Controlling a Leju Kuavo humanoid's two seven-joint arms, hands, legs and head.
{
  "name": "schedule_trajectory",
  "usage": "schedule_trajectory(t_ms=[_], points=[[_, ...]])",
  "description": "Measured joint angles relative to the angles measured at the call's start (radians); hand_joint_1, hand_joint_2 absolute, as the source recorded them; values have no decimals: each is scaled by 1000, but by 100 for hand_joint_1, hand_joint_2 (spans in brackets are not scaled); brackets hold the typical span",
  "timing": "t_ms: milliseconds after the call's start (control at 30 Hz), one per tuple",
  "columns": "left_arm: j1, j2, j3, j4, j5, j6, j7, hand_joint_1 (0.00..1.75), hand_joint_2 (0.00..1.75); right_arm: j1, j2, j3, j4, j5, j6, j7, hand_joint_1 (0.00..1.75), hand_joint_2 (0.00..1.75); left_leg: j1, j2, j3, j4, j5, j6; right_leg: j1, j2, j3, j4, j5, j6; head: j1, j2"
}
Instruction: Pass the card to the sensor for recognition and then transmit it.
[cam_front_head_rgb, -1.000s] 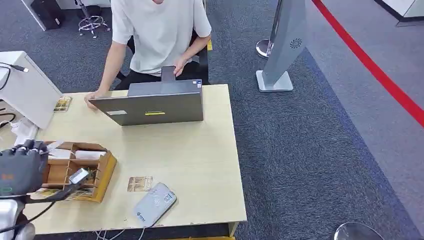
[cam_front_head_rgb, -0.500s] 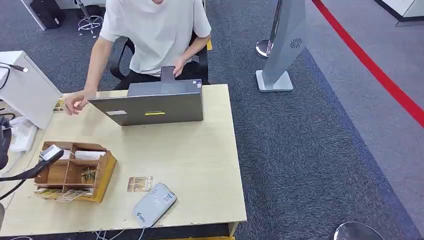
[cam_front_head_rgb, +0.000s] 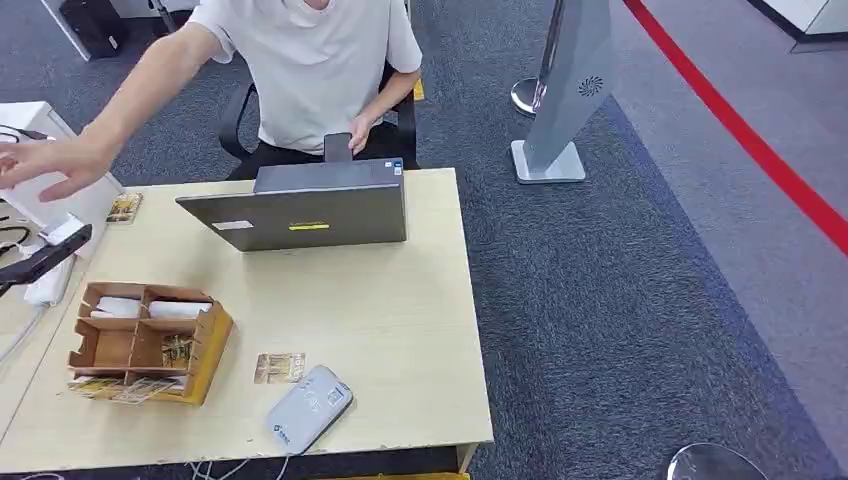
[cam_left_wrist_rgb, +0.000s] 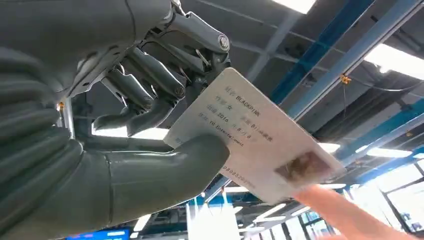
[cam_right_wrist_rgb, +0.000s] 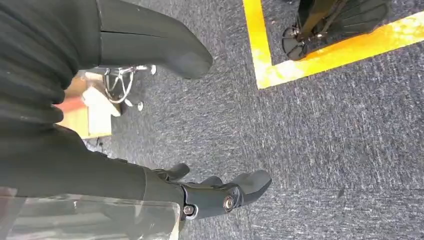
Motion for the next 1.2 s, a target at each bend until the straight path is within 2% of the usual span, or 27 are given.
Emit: schedule_trajectory(t_ms=[133, 233, 267, 467, 633, 733, 933, 1067, 1200], points=[[-49, 4, -73, 11, 0, -1, 12, 175, 175, 0, 0, -2, 1, -16, 14, -2, 0, 175, 0, 0, 0, 0, 0, 0, 0, 0, 0, 0, 0, 0, 0, 0], [-63, 0, -104, 13, 0, 12, -15, 175, 175, 16, 0, 27, -9, -92, 16, 25, 0, 175, 0, 0, 0, 0, 0, 0, 0, 0, -1, 0, 0, 0, 0, 0], [-65, -3, -110, 13, 0, 17, -34, 0, 175, 26, 0, 46, -18, -129, 16, 43, 0, 175, 0, 0, 0, 0, 0, 0, 0, 0, -1, 0, 0, 0, 0, 0], [-65, -49, -117, 1, 0, 25, -101, 0, 175, 88, 0, 175, -91, -249, 8, 111, 0, 175, 0, 1, -1, 0, 0, 0, 0, 1, -1, 0, 0, 0, 0, 0], [-65, -79, -118, -9, 0, 23, -103, 0, 175, 119, 0, 240, -131, -282, 6, 125, 0, 175, 0, 2, -1, 0, 0, 0, 0, 2, -1, 0, 0, 0, 0, 0], [-53, -101, -118, -29, 0, 17, -105, 0, 175, 149, 0, 289, -170, -336, -6, 162, 0, 175, 0, 1, -1, 0, 0, 0, 0, 1, -1, 0, 0, 0, 0, 0], [3, -150, -120, -93, 0, -5, -107, 0, 175, 189, 0, 363, -226, -393, -25, 205, 0, 175, 0, 2, -1, 0, -1, 1, 0, 2, -1, 0, 0, 0, 0, 0], [111, -193, -172, -201, 0, -47, -89, 0, 175, 226, 0, 424, -277, -453, -50, 246, 0, 175, -1, 3, -2, 0, -1, 1, -1, 3, -2, 0, 0, 0, 1, 0], [153, -211, -196, -253, 2, -56, -94, 0, 175, 245, 0, 456, -304, -473, -61, 261, 0, 175, -1, 3, -3, 0, -1, 1, -1, 3, -2, 0, 0, 0, 0, 0]])
